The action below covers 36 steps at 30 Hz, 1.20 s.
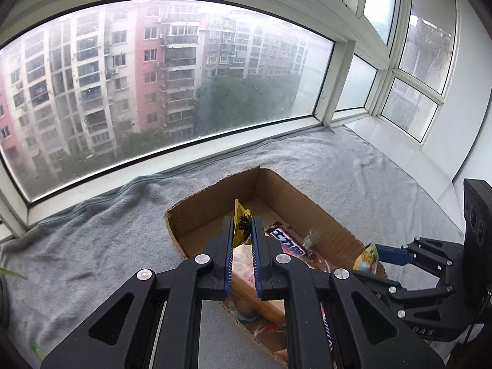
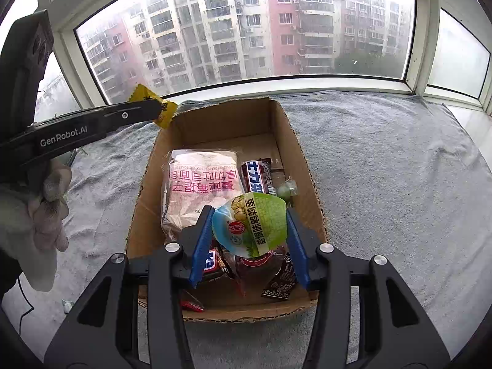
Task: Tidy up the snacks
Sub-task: 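Lower both held packs into the box and open both tools, then move both tools back to the table toward the two green packets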
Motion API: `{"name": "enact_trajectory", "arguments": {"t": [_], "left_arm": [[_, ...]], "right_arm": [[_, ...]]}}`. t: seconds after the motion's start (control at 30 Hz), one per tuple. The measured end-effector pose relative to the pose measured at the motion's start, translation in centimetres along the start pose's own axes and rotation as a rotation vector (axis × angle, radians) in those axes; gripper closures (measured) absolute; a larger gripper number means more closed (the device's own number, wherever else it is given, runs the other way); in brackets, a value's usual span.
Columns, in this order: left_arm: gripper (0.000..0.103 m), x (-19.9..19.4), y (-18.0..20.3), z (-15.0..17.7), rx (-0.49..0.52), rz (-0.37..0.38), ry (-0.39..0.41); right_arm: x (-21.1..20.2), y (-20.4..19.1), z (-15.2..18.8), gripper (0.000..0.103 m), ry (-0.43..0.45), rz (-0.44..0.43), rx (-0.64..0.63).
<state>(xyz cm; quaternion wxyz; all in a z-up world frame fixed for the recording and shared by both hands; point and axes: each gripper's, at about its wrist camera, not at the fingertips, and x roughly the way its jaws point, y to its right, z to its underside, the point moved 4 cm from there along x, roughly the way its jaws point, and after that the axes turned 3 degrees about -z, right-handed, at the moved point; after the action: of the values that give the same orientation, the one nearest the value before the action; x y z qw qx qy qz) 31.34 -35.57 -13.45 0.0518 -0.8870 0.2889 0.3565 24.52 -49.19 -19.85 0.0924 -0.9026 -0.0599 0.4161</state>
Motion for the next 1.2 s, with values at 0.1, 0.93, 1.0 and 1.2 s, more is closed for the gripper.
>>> {"name": "enact_trajectory", "arguments": {"t": [0.1, 0.93, 1.0, 1.2], "left_arm": [[0.094, 0.9, 0.2, -0.1, -0.011, 0.017, -0.020], [0.048, -0.8, -1.4, -0.1, -0.043, -0.010, -0.007], [0.048, -1.4, -1.6, 0.1, -0.042, -0.013, -0.003], [0.048, -4.1, -2.3, 1.0, -0.028, -0.023, 0.006]], "right_arm": [[0.4, 0.0, 0.3, 0.055, -0.010, 0.000, 0.001], [-1.6, -1.8, 1.3, 0.020, 0.011, 0.024, -0.042], [-2.1, -2.3, 1.4, 0.020, 0.012, 0.018, -0.040], [-4.1, -4.5, 1.9, 0.020, 0.027, -0.015, -0.054]]}}
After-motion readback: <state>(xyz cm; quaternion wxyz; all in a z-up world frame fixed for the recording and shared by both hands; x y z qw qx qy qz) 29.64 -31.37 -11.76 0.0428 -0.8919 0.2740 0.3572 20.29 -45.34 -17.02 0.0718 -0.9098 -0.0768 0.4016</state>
